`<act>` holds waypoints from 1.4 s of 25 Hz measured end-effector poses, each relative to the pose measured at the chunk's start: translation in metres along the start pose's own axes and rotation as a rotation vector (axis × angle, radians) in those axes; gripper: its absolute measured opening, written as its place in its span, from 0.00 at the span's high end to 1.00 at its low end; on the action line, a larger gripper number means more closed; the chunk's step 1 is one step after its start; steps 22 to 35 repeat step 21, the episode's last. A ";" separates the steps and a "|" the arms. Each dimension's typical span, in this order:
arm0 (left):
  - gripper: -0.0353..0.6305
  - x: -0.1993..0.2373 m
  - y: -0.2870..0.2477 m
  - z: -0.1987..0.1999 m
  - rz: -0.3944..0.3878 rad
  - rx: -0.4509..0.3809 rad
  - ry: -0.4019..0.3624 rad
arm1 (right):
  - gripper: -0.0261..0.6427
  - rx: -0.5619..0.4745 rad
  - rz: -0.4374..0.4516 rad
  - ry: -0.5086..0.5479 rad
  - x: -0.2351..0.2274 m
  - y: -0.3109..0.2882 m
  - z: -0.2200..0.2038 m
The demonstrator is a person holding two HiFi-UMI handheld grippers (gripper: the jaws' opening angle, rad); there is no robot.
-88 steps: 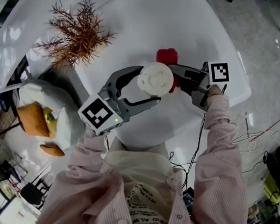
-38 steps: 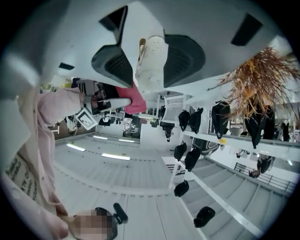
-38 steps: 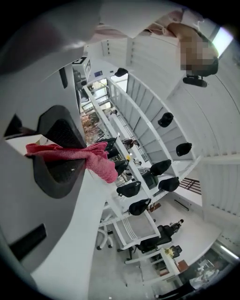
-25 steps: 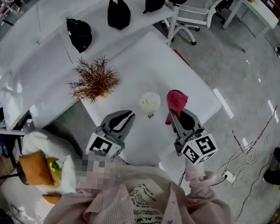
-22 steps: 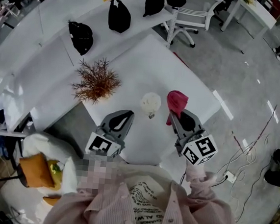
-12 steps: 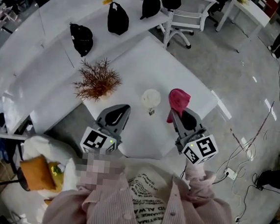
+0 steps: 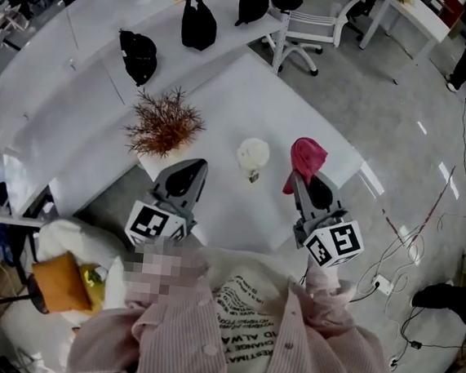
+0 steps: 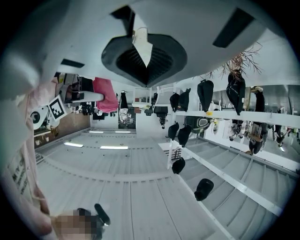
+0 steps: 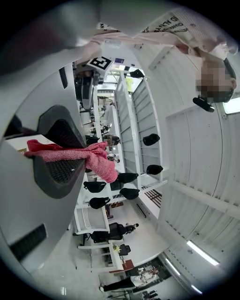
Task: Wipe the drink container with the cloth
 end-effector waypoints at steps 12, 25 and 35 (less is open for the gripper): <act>0.94 0.005 0.004 0.000 0.034 -0.017 0.004 | 0.89 -0.005 -0.058 0.001 -0.009 0.005 -0.001; 0.94 0.006 0.005 0.000 0.044 -0.016 -0.006 | 0.89 -0.004 -0.082 -0.004 -0.012 0.009 0.000; 0.94 0.006 0.005 0.000 0.044 -0.016 -0.006 | 0.89 -0.004 -0.082 -0.004 -0.012 0.009 0.000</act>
Point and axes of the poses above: the fingertips, and each gripper's own axes: y backward along the fingers, x to its left, z out of its top, the point moved 5 cm from there along y, backward along the fingers, and after that the axes turned 1 degree about y, right-handed, at the moved point
